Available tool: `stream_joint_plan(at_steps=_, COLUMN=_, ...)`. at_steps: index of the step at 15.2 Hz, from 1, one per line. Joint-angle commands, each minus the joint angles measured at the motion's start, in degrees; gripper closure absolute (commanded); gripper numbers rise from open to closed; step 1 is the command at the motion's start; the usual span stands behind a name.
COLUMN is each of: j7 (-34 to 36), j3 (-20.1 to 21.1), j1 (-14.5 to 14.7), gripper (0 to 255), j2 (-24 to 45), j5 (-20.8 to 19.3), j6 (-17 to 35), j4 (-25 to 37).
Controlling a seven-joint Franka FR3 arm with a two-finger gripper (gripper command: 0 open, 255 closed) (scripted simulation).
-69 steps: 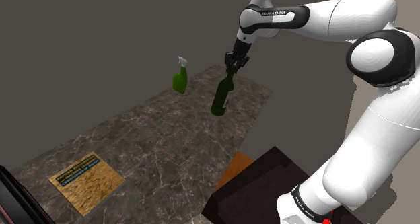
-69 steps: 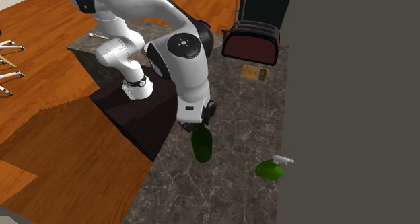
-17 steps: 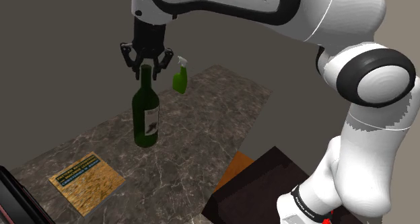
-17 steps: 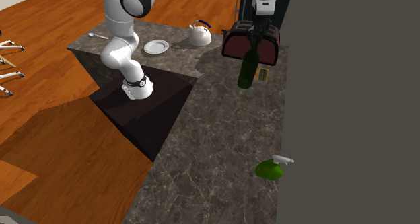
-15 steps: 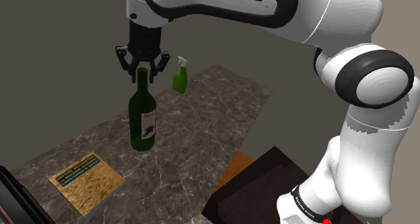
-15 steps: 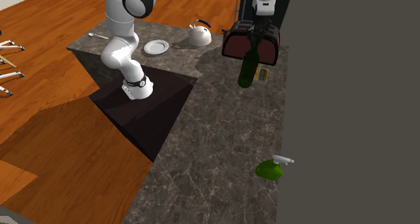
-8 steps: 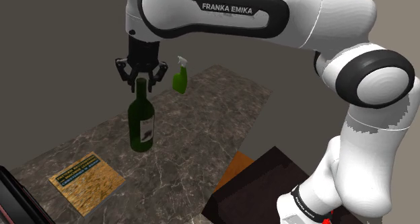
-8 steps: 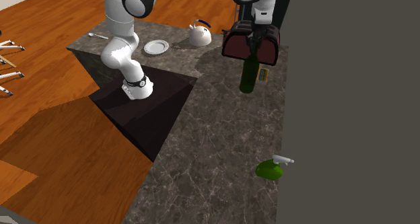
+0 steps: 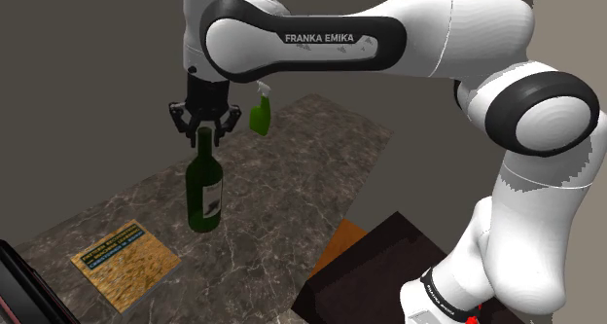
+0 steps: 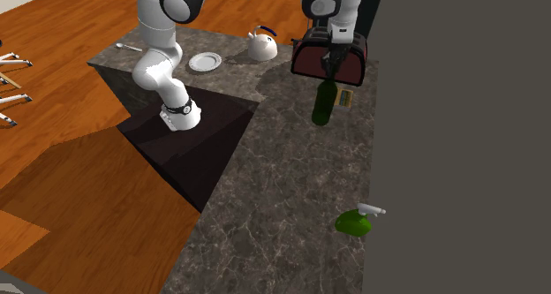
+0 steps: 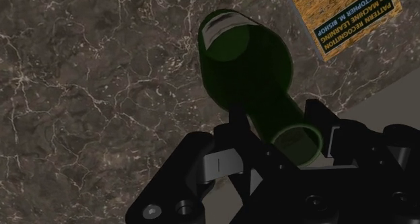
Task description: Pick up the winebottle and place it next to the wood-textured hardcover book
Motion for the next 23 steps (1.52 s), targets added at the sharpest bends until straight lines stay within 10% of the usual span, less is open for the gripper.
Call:
stream_joint_plan(at_steps=1, j7=0.0, j3=0.0, j1=0.0, gripper=255, j2=0.0, j5=0.0, j6=0.2, j4=-0.2)
stream_joint_plan(at_steps=5, j7=0.0, j3=0.0, j1=0.0, gripper=255, j2=0.0, j5=0.0, j6=0.2, j4=-0.2)
stream_joint_plan(at_steps=6, j7=0.0, j3=0.0, j1=0.0, gripper=0, j2=0.0, j5=0.0, j6=0.2, j4=-0.2)
stream_joint_plan(at_steps=23, j7=-0.1, j3=0.1, j1=0.1, gripper=0, j2=-0.5, j5=0.1, j6=-6.8, j4=6.3)
